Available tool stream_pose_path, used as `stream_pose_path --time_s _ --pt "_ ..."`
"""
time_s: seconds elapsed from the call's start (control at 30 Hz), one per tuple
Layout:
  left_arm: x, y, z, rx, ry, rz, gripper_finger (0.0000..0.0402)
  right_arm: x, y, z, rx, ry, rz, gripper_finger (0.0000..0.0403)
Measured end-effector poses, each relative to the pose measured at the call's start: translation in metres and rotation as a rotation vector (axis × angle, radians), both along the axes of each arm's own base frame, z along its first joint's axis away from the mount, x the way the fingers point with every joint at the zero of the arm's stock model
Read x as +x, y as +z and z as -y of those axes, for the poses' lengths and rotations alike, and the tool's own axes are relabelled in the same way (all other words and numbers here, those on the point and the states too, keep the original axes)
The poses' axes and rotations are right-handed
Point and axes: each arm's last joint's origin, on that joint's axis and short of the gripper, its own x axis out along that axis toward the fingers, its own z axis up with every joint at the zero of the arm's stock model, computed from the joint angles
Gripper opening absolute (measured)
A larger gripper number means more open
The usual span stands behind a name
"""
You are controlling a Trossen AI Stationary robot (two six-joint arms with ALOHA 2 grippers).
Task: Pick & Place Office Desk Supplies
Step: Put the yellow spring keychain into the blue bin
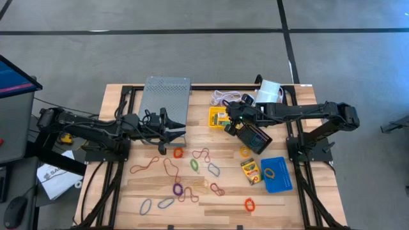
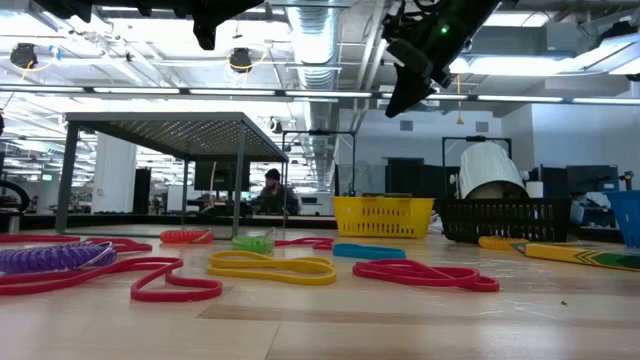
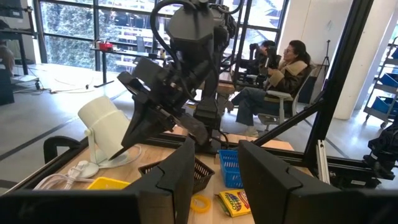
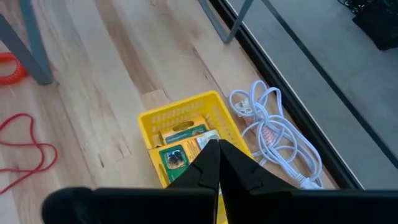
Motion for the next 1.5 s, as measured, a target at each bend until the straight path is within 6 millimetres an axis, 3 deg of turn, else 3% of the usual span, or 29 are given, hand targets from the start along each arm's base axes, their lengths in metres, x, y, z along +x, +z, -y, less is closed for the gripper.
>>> stream_pose_path --time_s 0.23,0.47,0.73,1.07,1.3,1.5 --pt "0.0 0.0 0.0 0.0 0.0 0.0 0.012 0.0 0.0 0.0 0.009 0.004 0.002 0.0" --pt "0.0 0.0 0.0 0.0 0.0 0.0 0.012 0.0 -0.001 -0.005 0.162 0.078 0.027 0.0" --pt "-0.001 0.0 0.0 0.0 0.0 -0.002 0.012 -0.018 0.022 -0.018 0.406 0.209 0.126 0.0" --pt "0.0 -0.001 0.001 0.004 -0.044 -0.013 0.012 -0.051 0.055 -0.057 0.382 0.373 0.206 0.0014" --pt "-0.001 0.003 0.001 -0.003 -0.045 0.03 0.012 -0.059 0.045 -0.087 0.355 0.376 0.09 0.0015" --pt "-0.001 0.003 0.001 -0.01 -0.046 0.03 0.012 -0.053 0.031 -0.106 0.35 0.409 0.002 0.0024"
